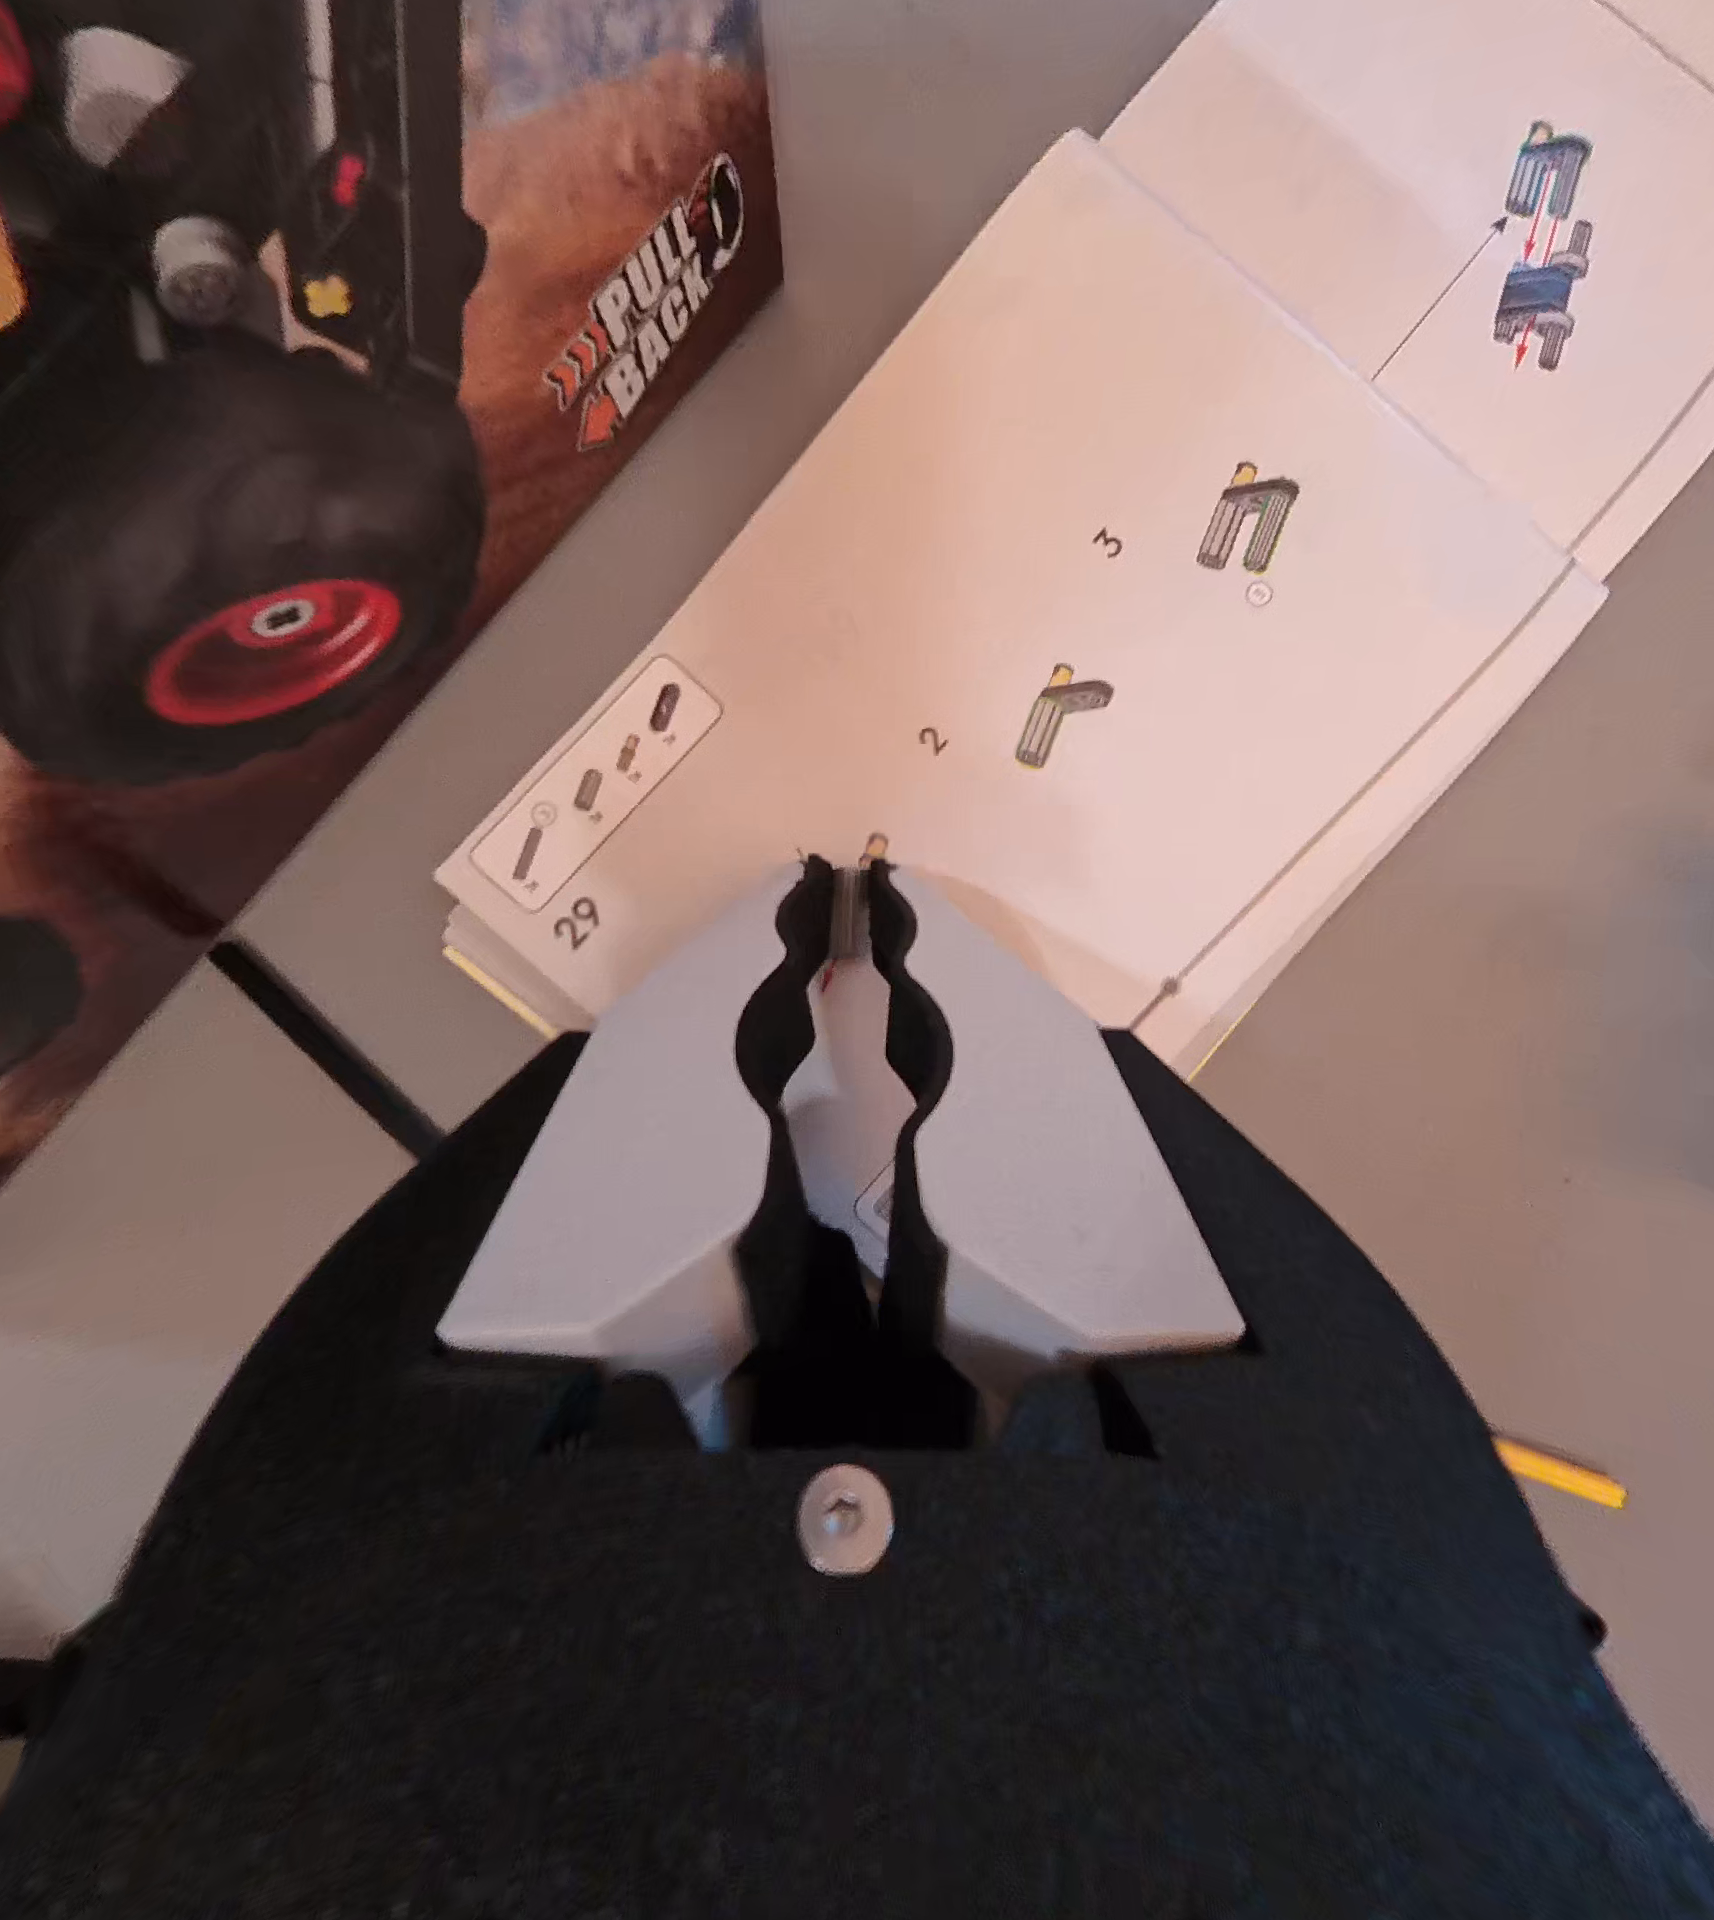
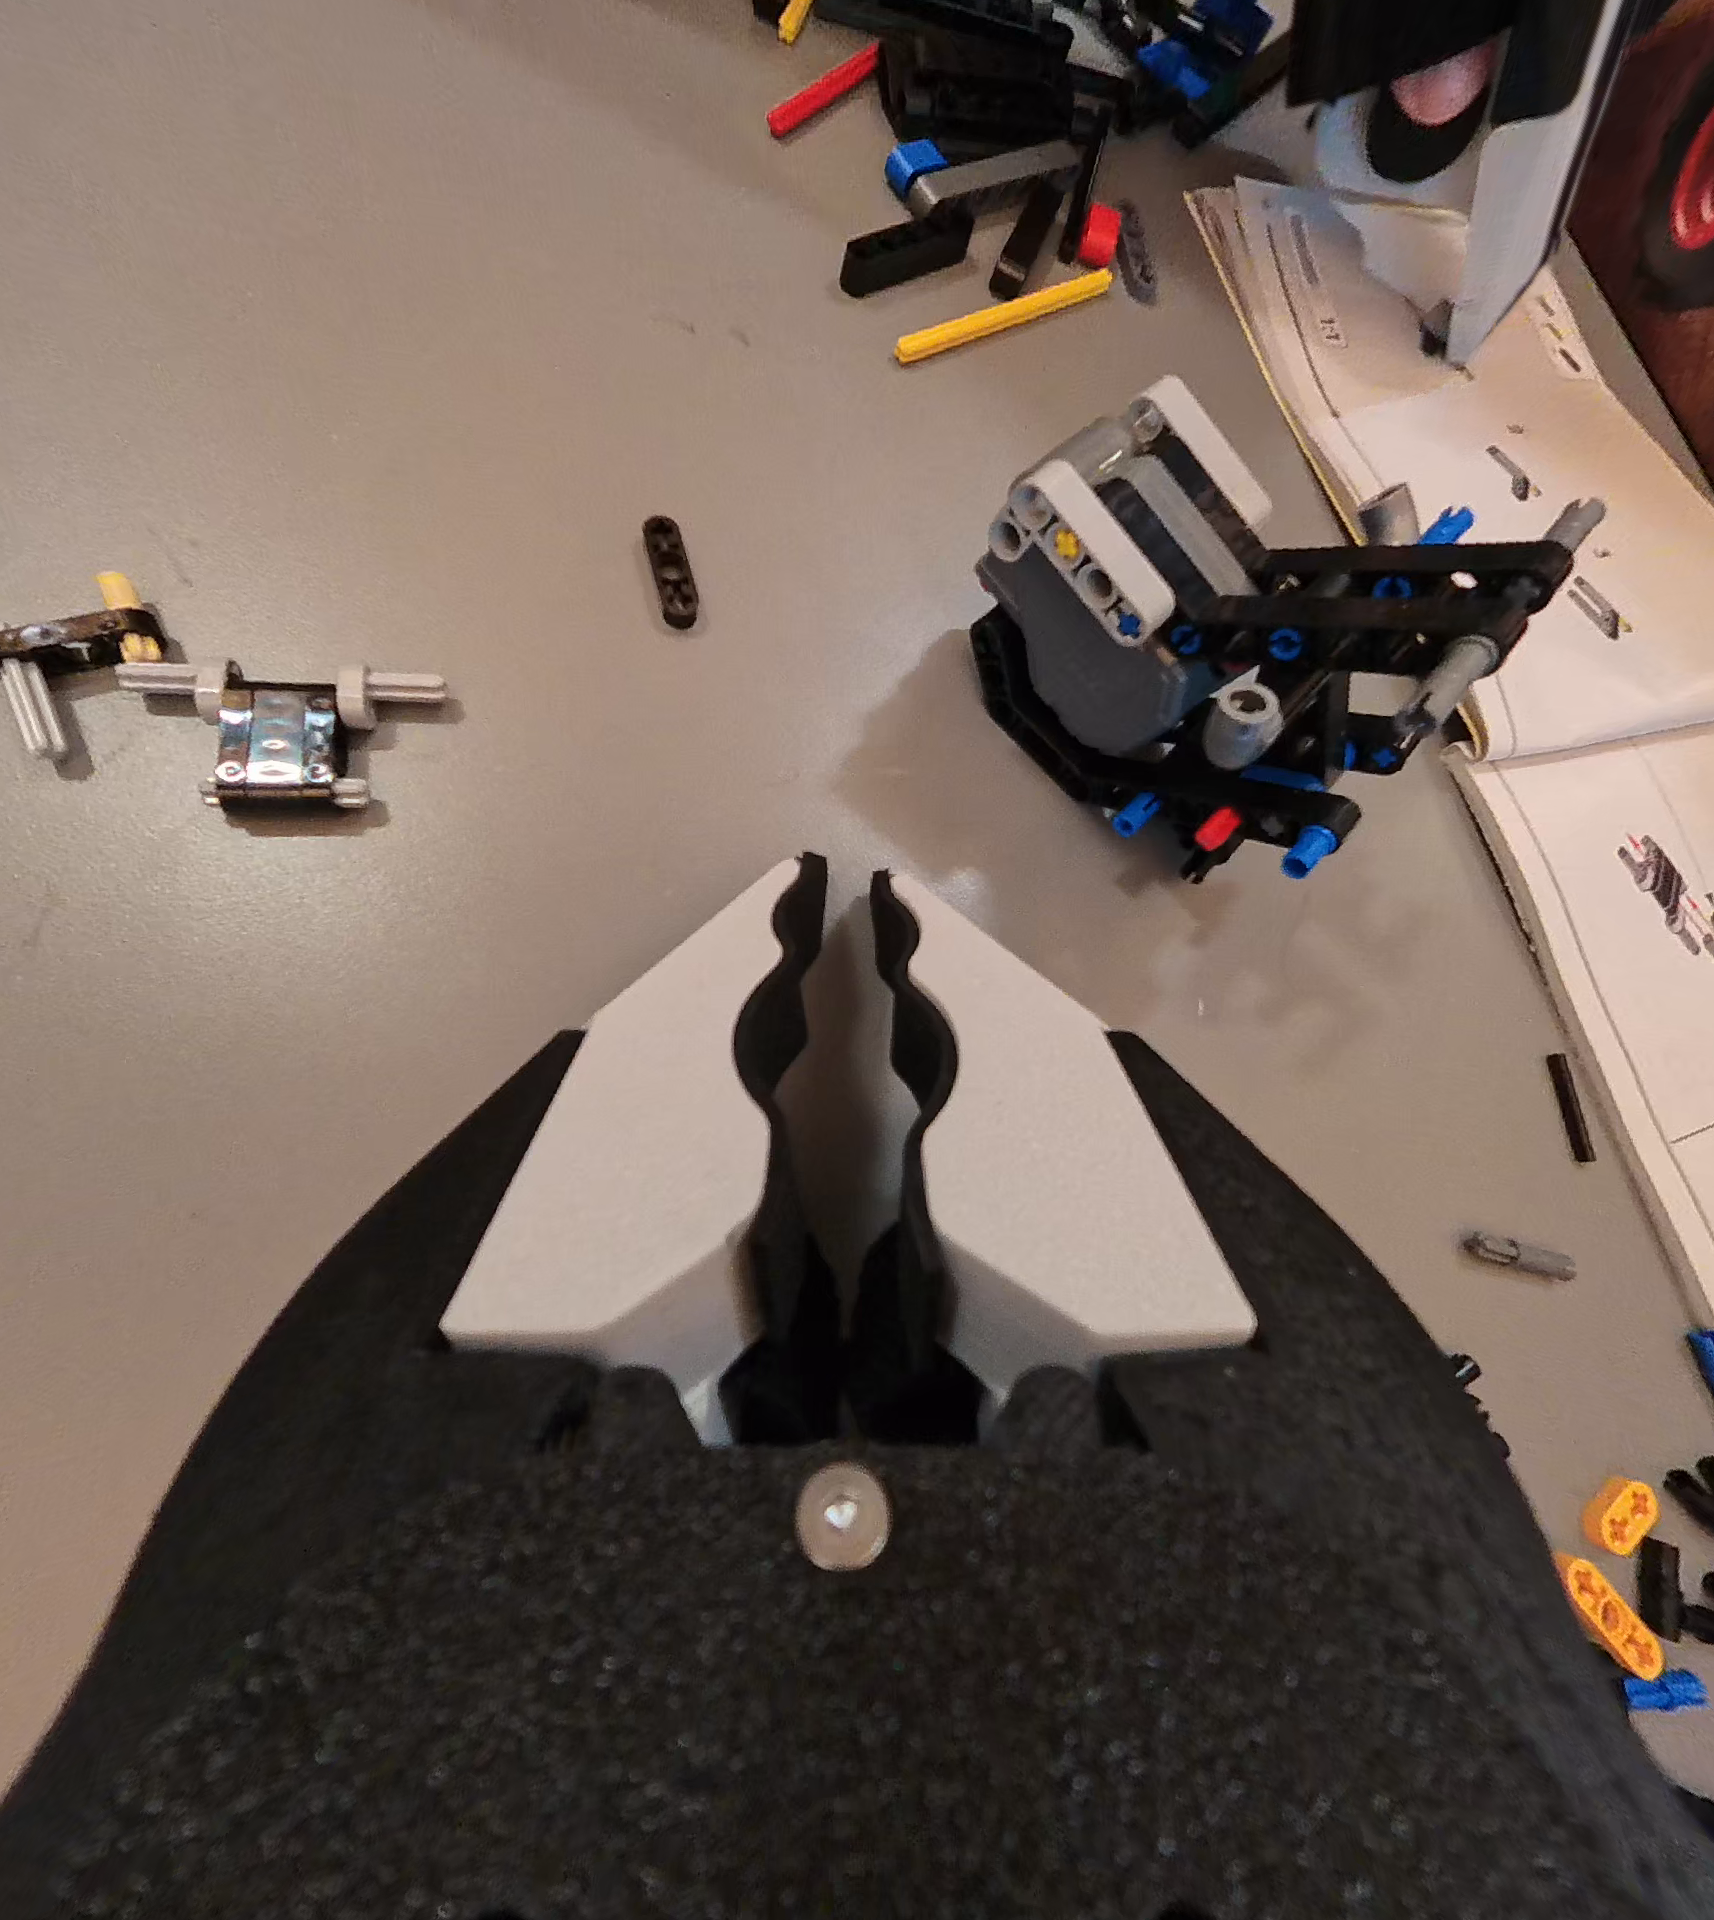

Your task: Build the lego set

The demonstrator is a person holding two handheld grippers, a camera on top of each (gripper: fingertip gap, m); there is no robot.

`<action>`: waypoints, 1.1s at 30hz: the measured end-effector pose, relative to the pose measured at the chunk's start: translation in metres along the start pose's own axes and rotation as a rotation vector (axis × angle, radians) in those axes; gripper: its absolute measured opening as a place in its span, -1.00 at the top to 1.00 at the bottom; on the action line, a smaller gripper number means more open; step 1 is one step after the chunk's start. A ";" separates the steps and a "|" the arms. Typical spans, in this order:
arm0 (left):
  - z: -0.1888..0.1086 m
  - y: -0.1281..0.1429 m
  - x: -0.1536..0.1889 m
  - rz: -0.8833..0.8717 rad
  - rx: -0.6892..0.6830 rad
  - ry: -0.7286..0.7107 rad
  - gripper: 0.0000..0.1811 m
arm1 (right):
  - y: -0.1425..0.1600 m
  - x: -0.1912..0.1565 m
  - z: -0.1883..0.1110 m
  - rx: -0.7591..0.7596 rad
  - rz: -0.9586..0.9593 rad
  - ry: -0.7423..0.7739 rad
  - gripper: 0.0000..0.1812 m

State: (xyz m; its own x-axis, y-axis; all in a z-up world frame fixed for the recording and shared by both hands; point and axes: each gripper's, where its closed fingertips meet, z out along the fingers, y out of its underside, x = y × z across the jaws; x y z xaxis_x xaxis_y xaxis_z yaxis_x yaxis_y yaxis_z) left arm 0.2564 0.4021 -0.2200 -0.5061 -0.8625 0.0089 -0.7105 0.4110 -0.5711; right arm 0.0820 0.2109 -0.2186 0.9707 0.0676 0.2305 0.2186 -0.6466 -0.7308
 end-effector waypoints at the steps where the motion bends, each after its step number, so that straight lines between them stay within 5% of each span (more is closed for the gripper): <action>1: -0.004 0.000 0.000 -0.009 0.013 -0.003 0.95 | 0.000 0.000 0.000 0.000 -0.002 0.002 0.91; 6: -0.063 -0.024 0.073 -0.070 0.306 0.299 0.95 | -0.006 0.009 -0.004 0.021 0.037 0.041 0.84; 11: -0.154 -0.032 0.184 -0.135 0.647 0.711 0.94 | -0.095 0.010 -0.048 0.425 0.308 -0.076 0.76; 18: -0.208 -0.018 0.251 -0.235 0.831 1.048 0.95 | -0.150 -0.013 -0.083 0.678 0.431 -0.154 0.74; 33: -0.201 -0.004 0.305 -0.179 0.880 1.026 0.95 | -0.134 -0.048 -0.112 0.834 0.561 -0.154 0.86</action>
State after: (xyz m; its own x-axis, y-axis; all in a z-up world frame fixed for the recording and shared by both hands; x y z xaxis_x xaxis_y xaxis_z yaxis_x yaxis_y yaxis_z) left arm 0.0065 0.1970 -0.0496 -0.8470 -0.1200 0.5178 -0.4558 -0.3371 -0.8238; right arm -0.0053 0.2097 -0.0600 0.9440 0.0529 -0.3258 -0.3298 0.1168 -0.9368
